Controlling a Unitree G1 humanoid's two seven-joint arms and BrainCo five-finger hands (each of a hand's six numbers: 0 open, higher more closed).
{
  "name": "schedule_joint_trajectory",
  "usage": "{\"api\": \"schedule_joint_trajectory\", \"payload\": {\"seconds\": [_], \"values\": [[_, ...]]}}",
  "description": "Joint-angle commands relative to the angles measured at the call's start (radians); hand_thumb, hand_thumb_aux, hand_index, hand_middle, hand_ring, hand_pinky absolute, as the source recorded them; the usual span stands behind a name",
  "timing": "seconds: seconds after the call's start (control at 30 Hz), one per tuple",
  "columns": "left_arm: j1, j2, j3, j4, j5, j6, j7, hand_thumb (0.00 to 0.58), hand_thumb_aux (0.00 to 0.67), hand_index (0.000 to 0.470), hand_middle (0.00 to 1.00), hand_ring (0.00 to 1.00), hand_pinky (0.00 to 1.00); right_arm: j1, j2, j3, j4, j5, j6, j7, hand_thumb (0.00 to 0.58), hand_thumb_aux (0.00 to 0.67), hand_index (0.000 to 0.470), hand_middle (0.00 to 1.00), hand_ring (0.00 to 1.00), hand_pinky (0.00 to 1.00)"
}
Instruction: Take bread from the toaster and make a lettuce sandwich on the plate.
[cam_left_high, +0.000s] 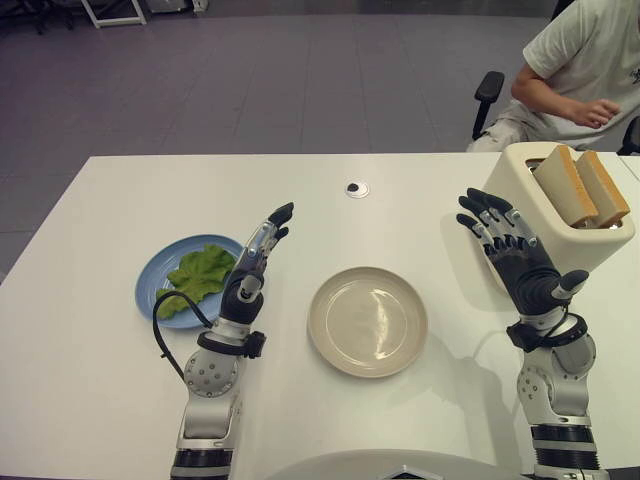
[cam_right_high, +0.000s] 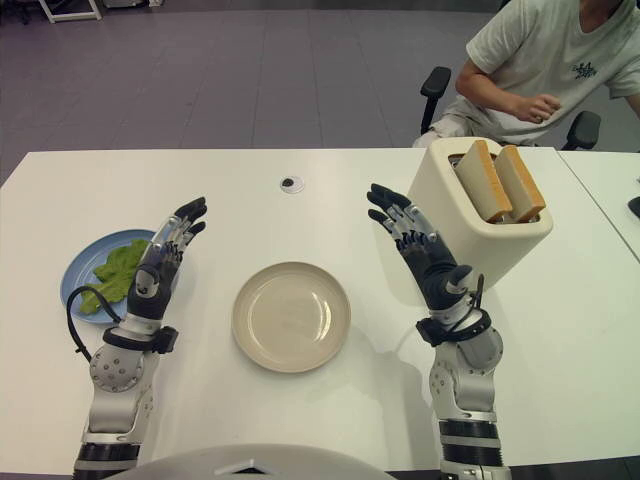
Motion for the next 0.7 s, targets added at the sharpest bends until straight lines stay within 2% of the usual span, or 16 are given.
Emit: {"api": "schedule_joint_trajectory", "payload": {"seconds": [0.03, 0.3, 0.43, 0.5, 0.6, 0.7], "values": [[-0.005, 0.010, -0.007, 0.003, 0.012, 0.012, -0.006, 0.000, 0.000, 0.000, 0.00, 0.00, 0.00, -0.002, -0.004, -0.001, -0.003, -0.013, -0.002, 0.004, 0.000, 0.000, 0.000, 0.00, 0.00, 0.00], [-0.005, 0.016, -0.006, -0.001, 0.016, 0.016, -0.009, 0.000, 0.000, 0.000, 0.00, 0.00, 0.00, 0.003, -0.003, 0.004, 0.001, -0.020, -0.007, 0.004, 0.000, 0.000, 0.000, 0.00, 0.00, 0.00], [-0.004, 0.020, -0.015, -0.004, 0.025, 0.024, -0.016, 0.000, 0.000, 0.000, 0.00, 0.00, 0.00, -0.003, -0.025, -0.021, -0.014, -0.087, -0.016, -0.029, 0.000, 0.000, 0.000, 0.00, 0.00, 0.00], [-0.007, 0.018, -0.013, -0.001, 0.027, 0.025, -0.015, 0.000, 0.000, 0.000, 0.00, 0.00, 0.00, 0.002, -0.071, -0.073, -0.106, -0.155, -0.005, -0.070, 0.000, 0.000, 0.000, 0.00, 0.00, 0.00], [-0.008, 0.018, -0.010, 0.003, 0.027, 0.024, -0.013, 0.000, 0.000, 0.000, 0.00, 0.00, 0.00, 0.009, -0.156, -0.231, -0.275, -0.191, 0.033, -0.141, 0.000, 0.000, 0.000, 0.00, 0.00, 0.00], [-0.008, 0.013, -0.013, 0.008, 0.032, 0.021, -0.010, 0.000, 0.000, 0.000, 0.00, 0.00, 0.00, -0.024, -0.240, -0.419, -0.293, -0.255, 0.107, -0.248, 0.000, 0.000, 0.000, 0.00, 0.00, 0.00]]}}
